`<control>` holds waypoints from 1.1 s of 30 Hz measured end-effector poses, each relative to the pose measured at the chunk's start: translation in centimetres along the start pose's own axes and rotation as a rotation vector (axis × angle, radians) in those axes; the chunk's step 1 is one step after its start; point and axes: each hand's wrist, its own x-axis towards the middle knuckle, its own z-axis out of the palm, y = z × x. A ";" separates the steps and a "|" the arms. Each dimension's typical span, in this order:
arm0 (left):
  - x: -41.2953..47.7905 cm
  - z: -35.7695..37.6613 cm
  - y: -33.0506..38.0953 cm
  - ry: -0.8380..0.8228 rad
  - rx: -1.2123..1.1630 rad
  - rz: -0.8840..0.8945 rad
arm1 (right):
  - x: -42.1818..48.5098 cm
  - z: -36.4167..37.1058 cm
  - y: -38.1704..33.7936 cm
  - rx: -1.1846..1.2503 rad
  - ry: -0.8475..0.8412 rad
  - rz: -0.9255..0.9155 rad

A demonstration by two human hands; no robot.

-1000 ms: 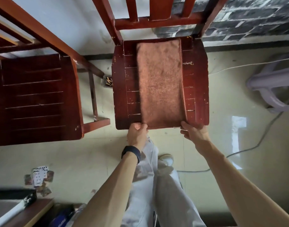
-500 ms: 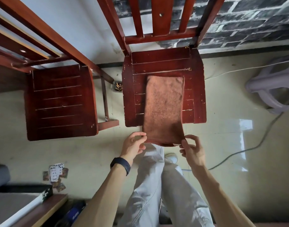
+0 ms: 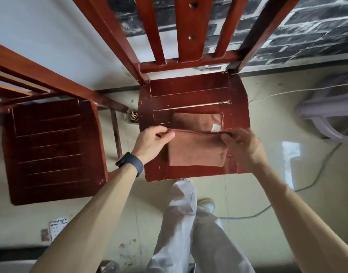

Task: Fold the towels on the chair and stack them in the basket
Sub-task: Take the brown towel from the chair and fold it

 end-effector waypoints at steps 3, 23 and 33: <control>4.2 1.0 0.0 0.018 0.062 -0.015 | 4.5 1.5 -0.4 0.010 -0.006 0.049; 7.8 4.4 -0.2 0.245 0.505 0.089 | 7.7 5.3 0.0 -0.132 0.209 0.227; 4.1 9.2 -5.0 0.109 0.885 0.591 | 1.2 11.8 3.4 -0.612 0.140 -0.433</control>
